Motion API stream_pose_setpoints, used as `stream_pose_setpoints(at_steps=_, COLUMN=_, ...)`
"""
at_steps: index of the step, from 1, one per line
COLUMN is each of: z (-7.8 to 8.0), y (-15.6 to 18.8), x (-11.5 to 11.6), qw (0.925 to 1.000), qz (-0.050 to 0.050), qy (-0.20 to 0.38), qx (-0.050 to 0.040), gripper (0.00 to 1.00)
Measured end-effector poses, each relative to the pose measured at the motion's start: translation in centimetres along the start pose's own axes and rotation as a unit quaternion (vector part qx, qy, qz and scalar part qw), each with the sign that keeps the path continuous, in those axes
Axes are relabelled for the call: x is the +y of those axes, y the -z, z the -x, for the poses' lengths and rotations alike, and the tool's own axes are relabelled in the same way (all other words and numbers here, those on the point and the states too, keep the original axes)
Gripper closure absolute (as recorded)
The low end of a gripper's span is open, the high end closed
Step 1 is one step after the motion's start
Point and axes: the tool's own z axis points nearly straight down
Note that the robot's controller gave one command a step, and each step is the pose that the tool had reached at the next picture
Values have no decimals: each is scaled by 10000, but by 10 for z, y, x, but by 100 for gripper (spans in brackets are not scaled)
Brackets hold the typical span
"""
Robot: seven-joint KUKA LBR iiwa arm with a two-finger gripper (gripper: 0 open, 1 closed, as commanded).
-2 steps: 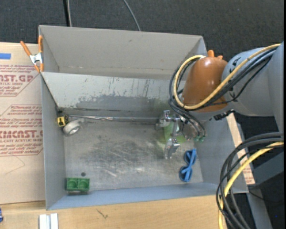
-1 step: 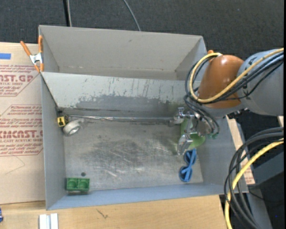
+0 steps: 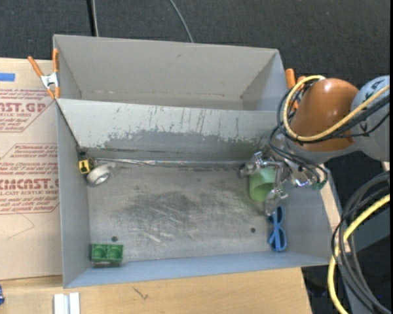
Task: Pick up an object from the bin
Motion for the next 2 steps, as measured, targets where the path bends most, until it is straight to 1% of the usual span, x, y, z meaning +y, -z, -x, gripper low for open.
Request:
stream_pose_setpoints(at_steps=1, z=3, y=1, x=3, qw=10000, qz=19, qy=11, qx=-28, gripper=100)
stream_pose_setpoints(at_steps=2, z=16, y=133, x=-1, qw=10000, qz=-70, qy=-52, qx=28, gripper=100)
